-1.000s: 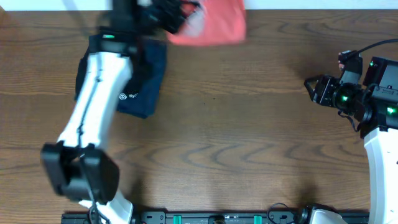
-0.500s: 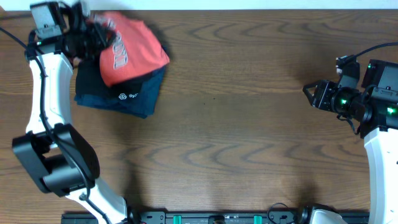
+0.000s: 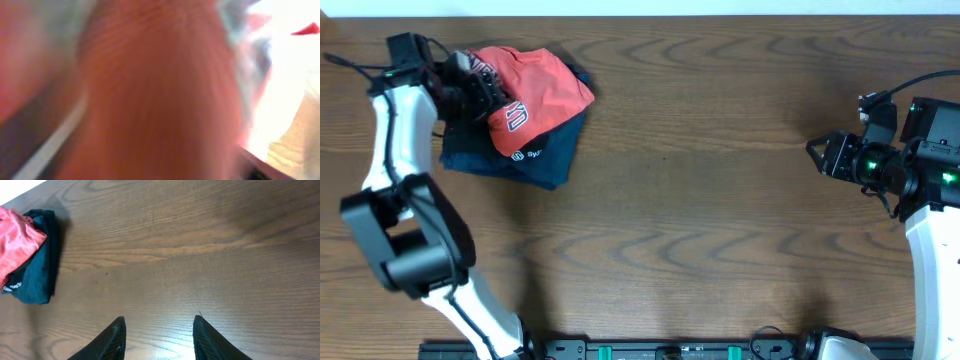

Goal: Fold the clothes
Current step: 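Carry the red shirt with the left gripper onto the navy stack and release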

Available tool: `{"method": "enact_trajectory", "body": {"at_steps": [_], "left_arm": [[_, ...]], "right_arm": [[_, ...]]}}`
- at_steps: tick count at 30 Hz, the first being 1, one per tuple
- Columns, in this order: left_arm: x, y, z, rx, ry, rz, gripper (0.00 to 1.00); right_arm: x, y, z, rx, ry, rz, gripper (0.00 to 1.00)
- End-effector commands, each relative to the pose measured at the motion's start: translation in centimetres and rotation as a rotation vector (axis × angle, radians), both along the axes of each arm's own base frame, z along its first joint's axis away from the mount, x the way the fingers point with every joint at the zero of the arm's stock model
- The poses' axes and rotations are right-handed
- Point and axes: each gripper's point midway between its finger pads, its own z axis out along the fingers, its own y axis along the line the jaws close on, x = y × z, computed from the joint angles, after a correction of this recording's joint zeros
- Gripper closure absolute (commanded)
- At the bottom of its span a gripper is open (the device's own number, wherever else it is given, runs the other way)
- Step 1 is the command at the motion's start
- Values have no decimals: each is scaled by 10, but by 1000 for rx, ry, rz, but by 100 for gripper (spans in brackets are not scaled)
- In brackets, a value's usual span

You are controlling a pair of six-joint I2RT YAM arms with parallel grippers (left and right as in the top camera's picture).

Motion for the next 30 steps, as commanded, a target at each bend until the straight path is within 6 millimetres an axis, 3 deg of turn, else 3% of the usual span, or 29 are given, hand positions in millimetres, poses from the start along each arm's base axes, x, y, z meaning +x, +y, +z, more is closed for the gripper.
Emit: {"method": "enact_trajectory", "body": {"at_steps": [1, 7, 9, 11, 13, 18, 20, 23, 26, 30], "left_arm": [[-13, 24, 75, 151, -128, 61, 21], [-59, 27, 148, 290, -219, 108, 12], [-67, 22, 156, 292, -227, 102, 12], [-72, 14, 151, 299, -204, 57, 12], [-74, 5, 134, 292, -159, 11, 19], [-56, -30, 73, 291, -121, -232, 74], [-49, -43, 46, 307, -101, -333, 85], [-35, -56, 14, 342, -100, -461, 86], [-24, -49, -19, 401, -39, -475, 86], [-41, -48, -59, 337, 132, -412, 89]], "right_arm": [[0, 1, 6, -1, -23, 13, 58], [4, 1, 8, -5, -44, 13, 57], [5, 0, 9, -6, -49, 13, 57], [6, 0, 10, -8, -57, 13, 56], [8, 0, 11, -10, -63, 13, 56], [9, -1, 12, -11, -71, 13, 55], [9, -1, 12, -11, -71, 13, 55], [9, 0, 12, -10, -70, 13, 55], [8, 0, 11, -8, -64, 13, 55], [6, 0, 10, -7, -57, 14, 55]]}}
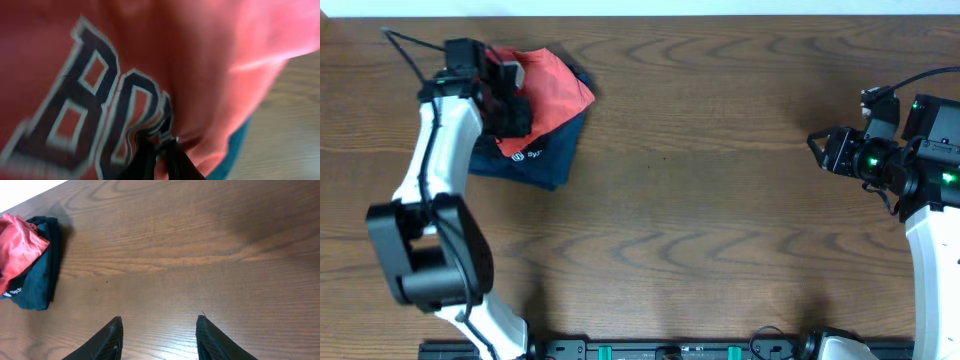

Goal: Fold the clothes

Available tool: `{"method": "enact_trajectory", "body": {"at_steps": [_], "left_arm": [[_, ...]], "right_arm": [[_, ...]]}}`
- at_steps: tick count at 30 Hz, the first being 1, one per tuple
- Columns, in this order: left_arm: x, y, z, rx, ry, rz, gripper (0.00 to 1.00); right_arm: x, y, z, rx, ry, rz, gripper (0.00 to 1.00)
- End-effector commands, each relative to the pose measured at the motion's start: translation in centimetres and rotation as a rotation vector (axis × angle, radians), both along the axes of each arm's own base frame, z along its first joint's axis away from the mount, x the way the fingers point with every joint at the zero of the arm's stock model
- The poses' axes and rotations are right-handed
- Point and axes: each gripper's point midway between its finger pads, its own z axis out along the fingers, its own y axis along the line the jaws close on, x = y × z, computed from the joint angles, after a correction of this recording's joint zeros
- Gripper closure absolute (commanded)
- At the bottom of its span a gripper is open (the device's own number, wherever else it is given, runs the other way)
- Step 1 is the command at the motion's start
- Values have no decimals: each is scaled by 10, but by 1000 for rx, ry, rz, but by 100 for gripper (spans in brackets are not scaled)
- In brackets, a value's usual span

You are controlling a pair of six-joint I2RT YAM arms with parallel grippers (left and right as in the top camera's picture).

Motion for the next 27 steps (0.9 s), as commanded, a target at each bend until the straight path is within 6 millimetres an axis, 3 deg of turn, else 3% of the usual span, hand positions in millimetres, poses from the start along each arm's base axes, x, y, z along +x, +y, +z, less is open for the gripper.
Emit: {"method": "enact_trajectory", "body": {"at_steps": [1, 3, 6, 9, 12, 14, 15, 18, 19, 20, 24, 27], "left_arm": [[-17, 7, -27, 20, 130, 50, 89], [-28, 4, -31, 4, 184, 59, 89], [-33, -3, -11, -28, 177, 54, 83], [-33, -10, 44, -62, 73, 45, 73], [-49, -13, 111, -39, -70, 38, 60], [-70, -15, 150, -24, -156, 37, 35], [-85, -17, 169, -20, -198, 35, 4], [-127, -20, 212, 2, -304, 40, 2], [-139, -19, 221, 14, -331, 43, 2], [-151, -19, 230, 26, -356, 47, 2], [-181, -12, 247, 86, -419, 78, 2], [-191, -16, 259, 75, -475, 71, 2]], "right_arm": [[-2, 2, 4, 4, -12, 12, 55], [0, 3, 6, 8, -22, 16, 55], [6, 5, 13, 14, -68, 32, 57], [10, 25, 37, 5, -229, 225, 55], [7, 29, 60, -25, -328, 255, 52], [1, 30, 76, -46, -381, 256, 51], [-3, 31, 84, -55, -406, 257, 50], [-22, 35, 110, -85, -489, 259, 39], [-28, 36, 116, -93, -510, 259, 15], [-34, 37, 123, -102, -532, 258, 1], [-54, 41, 136, -121, -572, 255, 1], [-65, 44, 138, -120, -571, 255, 1]]}}
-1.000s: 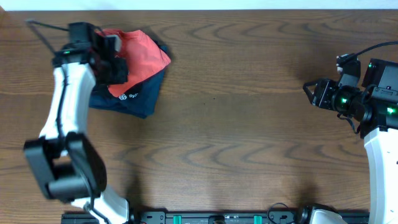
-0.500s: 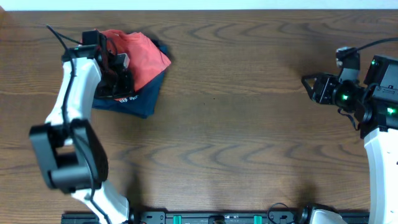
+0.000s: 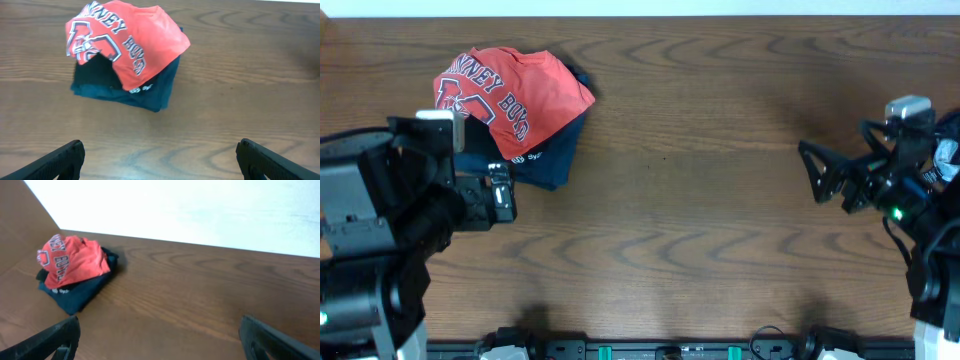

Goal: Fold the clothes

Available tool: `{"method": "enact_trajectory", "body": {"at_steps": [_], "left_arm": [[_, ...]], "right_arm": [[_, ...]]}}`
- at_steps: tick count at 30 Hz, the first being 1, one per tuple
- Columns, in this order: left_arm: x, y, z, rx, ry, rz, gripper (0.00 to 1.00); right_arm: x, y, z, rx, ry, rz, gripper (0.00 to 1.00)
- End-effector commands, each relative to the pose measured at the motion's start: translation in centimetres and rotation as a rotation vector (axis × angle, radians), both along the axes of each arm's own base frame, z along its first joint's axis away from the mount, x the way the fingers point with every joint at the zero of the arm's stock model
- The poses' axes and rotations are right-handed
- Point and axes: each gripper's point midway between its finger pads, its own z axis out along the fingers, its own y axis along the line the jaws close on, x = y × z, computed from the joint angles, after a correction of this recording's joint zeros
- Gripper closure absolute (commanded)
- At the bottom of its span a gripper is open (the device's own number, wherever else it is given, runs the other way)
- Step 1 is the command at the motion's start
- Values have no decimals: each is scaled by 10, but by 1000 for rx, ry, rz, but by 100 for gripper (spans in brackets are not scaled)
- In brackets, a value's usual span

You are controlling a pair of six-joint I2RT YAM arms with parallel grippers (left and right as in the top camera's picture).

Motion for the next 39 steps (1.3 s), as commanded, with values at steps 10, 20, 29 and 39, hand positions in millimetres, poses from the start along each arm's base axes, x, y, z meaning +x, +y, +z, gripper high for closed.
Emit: {"method": "enact_trajectory", "body": {"at_steps": [10, 20, 29, 39], "left_arm": [[-9, 1, 9, 19, -59, 6, 2], [-8, 1, 9, 19, -57, 6, 2], [-8, 1, 9, 19, -57, 6, 2], [-8, 1, 9, 19, -57, 6, 2]], "right_arm": [[-14, 5, -4, 5, 27, 14, 1], [1, -39, -10, -160, 13, -208, 1], [-34, -8, 0, -213, -106, -138, 1], [-74, -9, -74, -222, -219, -171, 1]]}}
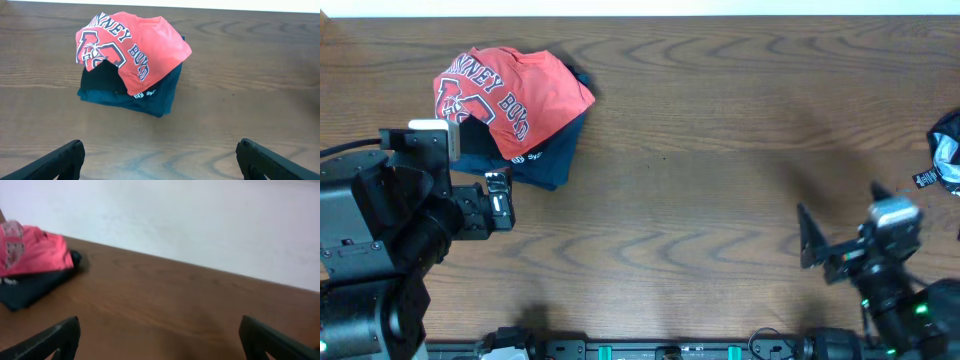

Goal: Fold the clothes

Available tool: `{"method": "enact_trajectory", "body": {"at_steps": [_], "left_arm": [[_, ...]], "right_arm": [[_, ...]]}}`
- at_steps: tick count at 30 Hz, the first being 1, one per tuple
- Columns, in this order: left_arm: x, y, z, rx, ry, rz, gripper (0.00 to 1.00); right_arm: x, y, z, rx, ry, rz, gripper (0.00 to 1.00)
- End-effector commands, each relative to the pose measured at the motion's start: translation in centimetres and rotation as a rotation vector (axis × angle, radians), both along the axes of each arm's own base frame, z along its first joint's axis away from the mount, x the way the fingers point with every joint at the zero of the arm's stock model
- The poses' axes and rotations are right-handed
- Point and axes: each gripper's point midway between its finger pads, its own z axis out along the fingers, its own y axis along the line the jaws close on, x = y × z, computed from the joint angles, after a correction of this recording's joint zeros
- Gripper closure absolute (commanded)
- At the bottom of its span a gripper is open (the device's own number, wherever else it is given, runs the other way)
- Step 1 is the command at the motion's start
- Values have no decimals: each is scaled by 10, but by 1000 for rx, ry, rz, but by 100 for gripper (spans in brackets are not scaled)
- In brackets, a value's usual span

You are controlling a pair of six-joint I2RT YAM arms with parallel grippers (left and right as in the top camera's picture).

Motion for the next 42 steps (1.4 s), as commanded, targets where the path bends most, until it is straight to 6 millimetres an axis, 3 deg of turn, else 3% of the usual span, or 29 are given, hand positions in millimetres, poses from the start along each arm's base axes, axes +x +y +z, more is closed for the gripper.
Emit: {"method": "enact_trajectory", "body": {"at_steps": [1, 8, 14, 42], "left_arm": [[1, 1, -2, 7, 3, 1, 2], [1, 1, -2, 7, 3, 1, 2], [1, 1, -2, 7, 3, 1, 2], [1, 1, -2, 7, 3, 1, 2]], "right_arm": [[1, -3, -45, -14, 17, -16, 1], [17, 2, -116, -10, -60, 17, 1], [30, 3, -153, -2, -43, 29, 1], [33, 3, -148, -4, -83, 28, 1]]}}
